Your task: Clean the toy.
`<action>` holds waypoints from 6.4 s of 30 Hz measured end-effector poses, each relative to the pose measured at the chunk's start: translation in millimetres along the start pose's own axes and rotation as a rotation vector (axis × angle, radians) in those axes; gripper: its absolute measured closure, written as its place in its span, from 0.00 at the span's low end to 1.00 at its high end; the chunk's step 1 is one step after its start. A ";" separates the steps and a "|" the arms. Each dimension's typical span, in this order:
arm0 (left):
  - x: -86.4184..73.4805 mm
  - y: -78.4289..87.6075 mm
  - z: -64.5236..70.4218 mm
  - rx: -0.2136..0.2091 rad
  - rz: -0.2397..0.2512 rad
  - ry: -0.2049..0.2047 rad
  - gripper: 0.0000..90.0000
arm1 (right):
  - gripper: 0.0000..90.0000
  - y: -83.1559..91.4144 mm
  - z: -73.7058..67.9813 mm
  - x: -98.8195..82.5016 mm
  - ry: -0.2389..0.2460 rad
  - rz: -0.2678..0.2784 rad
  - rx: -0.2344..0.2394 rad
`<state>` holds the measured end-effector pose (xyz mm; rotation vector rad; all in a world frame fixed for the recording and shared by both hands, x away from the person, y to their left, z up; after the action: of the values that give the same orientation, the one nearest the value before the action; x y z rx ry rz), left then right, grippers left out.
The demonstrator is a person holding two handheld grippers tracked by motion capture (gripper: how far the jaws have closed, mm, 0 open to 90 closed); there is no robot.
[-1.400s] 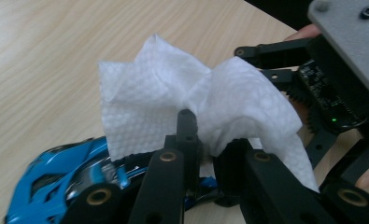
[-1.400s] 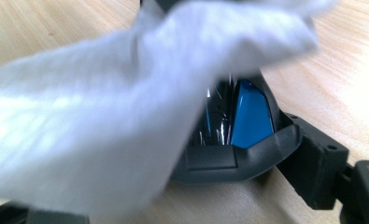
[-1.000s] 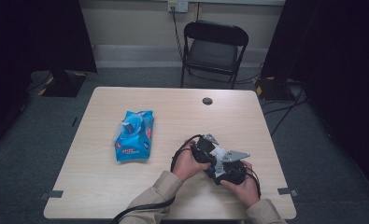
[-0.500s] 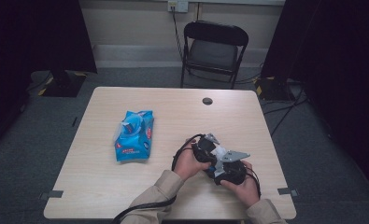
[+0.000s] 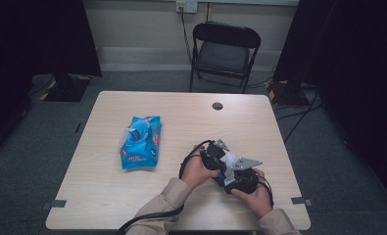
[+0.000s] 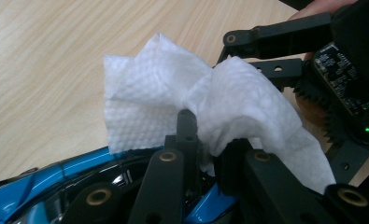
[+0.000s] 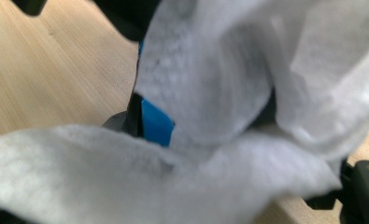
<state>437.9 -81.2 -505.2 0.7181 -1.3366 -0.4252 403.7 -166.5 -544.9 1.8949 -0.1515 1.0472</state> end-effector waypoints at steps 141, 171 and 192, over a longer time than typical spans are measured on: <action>-98.1 81.3 -24.2 0.163 -0.094 0.147 0.90 | 0.30 22.5 -3.9 29.4 -0.007 0.067 0.038; -96.2 65.7 -20.5 0.183 -0.090 0.134 0.86 | 0.53 -20.5 -15.3 49.5 0.039 0.019 0.047; -79.5 43.5 -2.3 0.129 -0.047 0.122 0.89 | 0.53 -20.7 -16.2 48.5 0.042 0.028 0.039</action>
<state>418.8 2.9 -533.1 0.8706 -1.2421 -0.3297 434.6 -127.7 -520.7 1.9090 -0.1352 1.1149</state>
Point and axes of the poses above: each handheld gripper's, and its own axes: y roughly backward along the jaws, x roughly out of its top, z roughly to its right, the point moved 6 cm from there along -y, roughly forward along the jaws, and after that the axes turned 15 degrees about -y, right-handed, at the moved point
